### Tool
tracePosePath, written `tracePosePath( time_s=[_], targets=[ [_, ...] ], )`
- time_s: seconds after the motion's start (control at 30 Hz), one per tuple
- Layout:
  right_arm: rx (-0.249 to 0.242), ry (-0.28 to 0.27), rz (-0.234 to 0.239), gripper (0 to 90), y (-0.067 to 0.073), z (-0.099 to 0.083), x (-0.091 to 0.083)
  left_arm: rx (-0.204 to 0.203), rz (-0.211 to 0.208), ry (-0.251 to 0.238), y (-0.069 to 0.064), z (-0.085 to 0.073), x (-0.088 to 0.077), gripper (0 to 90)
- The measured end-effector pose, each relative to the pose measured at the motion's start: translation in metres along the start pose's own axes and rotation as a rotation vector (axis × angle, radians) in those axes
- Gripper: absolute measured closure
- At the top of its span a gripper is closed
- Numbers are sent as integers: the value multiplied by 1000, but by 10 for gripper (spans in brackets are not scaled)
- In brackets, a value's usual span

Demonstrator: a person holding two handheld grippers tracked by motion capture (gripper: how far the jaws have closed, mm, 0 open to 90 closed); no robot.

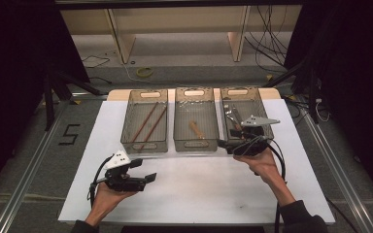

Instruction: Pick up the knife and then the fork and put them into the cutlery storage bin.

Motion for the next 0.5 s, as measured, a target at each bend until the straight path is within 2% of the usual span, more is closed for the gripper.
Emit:
tracePosePath(
  time_s=[0.5],
  targets=[
    [-2, -73, 62, 273, 15, -23, -15, -6, -15, -11, 0, 0, 1, 194]
  ],
)
Point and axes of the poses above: each handheld gripper's, and its own axes: x roughly forward along the jaws, z roughly out of its top, y roughly to its left, the point moved 2 cm from there along x, roughly forward along the jaws, and after that the axes turned 14 degrees about -z, right-handed, at the moved point
